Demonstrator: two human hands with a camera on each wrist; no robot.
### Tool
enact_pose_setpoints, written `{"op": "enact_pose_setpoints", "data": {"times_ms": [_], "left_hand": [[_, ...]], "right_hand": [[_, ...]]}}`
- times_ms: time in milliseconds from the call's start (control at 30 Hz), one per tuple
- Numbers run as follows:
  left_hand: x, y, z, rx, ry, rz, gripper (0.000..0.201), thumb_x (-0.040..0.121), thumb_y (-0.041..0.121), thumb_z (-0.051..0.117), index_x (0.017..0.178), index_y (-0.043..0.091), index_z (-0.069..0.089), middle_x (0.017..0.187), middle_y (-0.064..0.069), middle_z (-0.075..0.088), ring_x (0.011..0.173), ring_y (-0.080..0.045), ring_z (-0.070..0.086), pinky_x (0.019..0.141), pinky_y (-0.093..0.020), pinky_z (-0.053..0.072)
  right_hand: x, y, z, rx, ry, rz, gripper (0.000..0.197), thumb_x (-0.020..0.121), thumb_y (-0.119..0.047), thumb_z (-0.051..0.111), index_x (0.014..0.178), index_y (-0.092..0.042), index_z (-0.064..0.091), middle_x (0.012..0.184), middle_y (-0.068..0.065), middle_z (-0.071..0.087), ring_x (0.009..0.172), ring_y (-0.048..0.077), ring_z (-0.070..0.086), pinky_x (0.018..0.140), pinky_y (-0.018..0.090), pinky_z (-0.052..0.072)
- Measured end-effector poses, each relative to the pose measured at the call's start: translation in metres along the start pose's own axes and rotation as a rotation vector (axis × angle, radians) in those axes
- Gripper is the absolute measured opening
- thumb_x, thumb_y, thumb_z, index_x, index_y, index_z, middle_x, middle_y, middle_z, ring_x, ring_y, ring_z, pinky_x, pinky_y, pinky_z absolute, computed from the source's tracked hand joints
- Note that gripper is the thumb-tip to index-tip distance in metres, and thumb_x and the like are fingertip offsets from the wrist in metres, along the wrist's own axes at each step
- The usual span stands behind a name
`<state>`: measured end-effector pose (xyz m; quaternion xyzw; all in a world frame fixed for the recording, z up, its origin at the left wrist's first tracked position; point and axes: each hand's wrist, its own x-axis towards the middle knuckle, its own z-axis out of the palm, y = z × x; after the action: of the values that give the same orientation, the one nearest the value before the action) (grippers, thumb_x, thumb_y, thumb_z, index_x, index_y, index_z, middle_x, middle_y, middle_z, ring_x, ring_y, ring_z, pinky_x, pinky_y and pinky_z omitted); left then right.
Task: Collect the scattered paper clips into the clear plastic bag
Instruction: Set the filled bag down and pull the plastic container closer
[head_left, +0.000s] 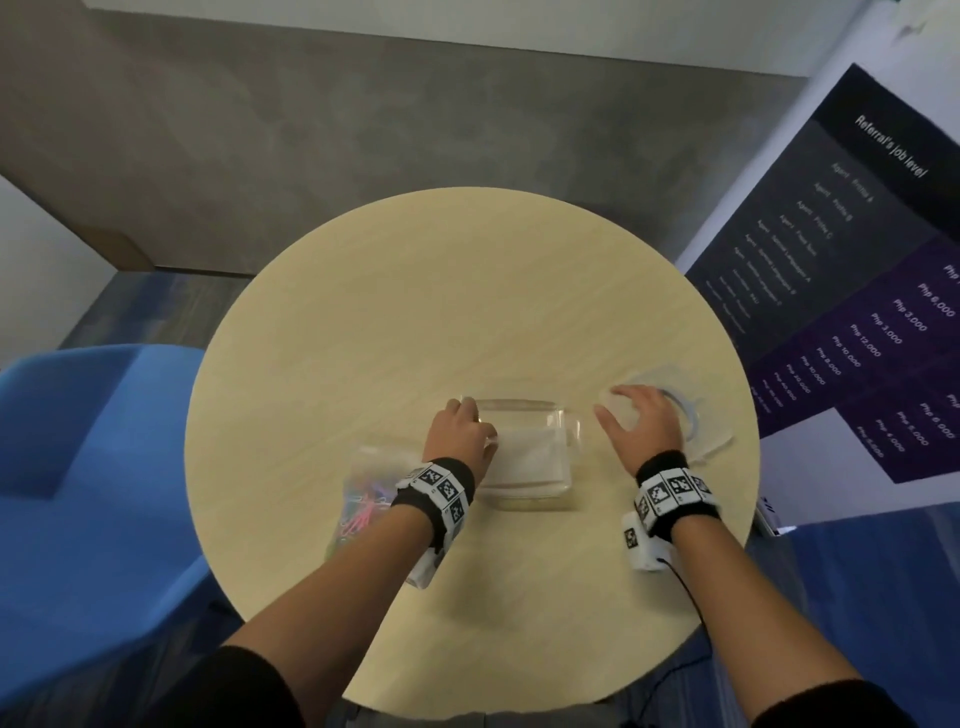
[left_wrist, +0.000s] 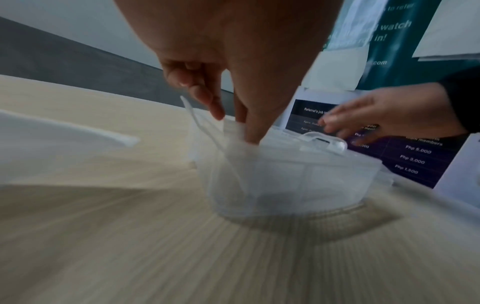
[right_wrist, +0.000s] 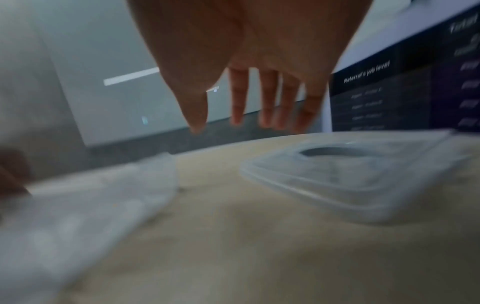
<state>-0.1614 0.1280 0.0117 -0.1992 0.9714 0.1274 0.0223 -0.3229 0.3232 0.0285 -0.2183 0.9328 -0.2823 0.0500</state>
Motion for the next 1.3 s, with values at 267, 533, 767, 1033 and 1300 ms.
{"op": "enact_pose_setpoints", "data": {"times_ms": [267,533,767,1033,1300], "left_hand": [[-0.004,0.001,0.013,0.051,0.05,-0.021,0.019,0.089,0.031,0.061,0.105,0.028,0.071,0.114,-0.002,0.052,0.107,-0.024,0.044,0.088,-0.031,0.036],[-0.01,0.002,0.0,-0.115,0.086,-0.05,0.047,0.089,0.031,0.058,0.135,0.026,0.05,0.131,-0.005,0.045,0.119,-0.025,0.042,0.099,-0.036,0.037],[-0.017,-0.007,-0.024,-0.797,0.235,-0.338,0.031,0.098,0.027,0.049,0.126,0.02,0.059,0.116,-0.003,0.057,0.101,-0.014,0.055,0.087,-0.03,0.047],[-0.035,-0.022,-0.018,-0.844,0.102,-0.526,0.041,0.09,0.031,0.064,0.128,0.017,0.061,0.103,-0.001,0.068,0.085,-0.014,0.063,0.079,-0.025,0.049],[-0.032,-0.017,-0.008,-0.714,0.086,-0.51,0.042,0.082,0.034,0.074,0.12,0.02,0.064,0.102,0.001,0.058,0.079,-0.013,0.063,0.078,-0.03,0.054]], "right_hand": [[-0.027,0.058,0.007,-0.521,-0.291,0.295,0.078,0.084,-0.065,0.049,0.146,-0.022,0.027,0.158,0.004,0.009,0.143,0.036,0.01,0.104,0.055,0.036],[-0.02,0.075,-0.014,-0.237,-0.115,0.054,0.075,0.088,-0.062,0.041,0.129,-0.001,0.052,0.133,0.021,0.054,0.12,0.039,0.047,0.104,0.047,0.038],[-0.036,-0.004,-0.014,0.034,-0.093,-0.302,0.069,0.087,-0.061,0.046,0.135,-0.012,0.052,0.14,0.009,0.051,0.132,0.028,0.042,0.113,0.042,0.032],[-0.069,-0.044,0.043,-0.281,-0.365,-0.57,0.067,0.081,-0.055,0.062,0.135,-0.017,0.052,0.147,0.008,0.044,0.14,0.032,0.031,0.111,0.051,0.033],[-0.073,-0.037,0.029,0.012,-0.202,-0.125,0.053,0.084,-0.036,0.067,0.131,-0.014,0.055,0.147,0.009,0.036,0.134,0.027,0.036,0.11,0.037,0.034]]}}
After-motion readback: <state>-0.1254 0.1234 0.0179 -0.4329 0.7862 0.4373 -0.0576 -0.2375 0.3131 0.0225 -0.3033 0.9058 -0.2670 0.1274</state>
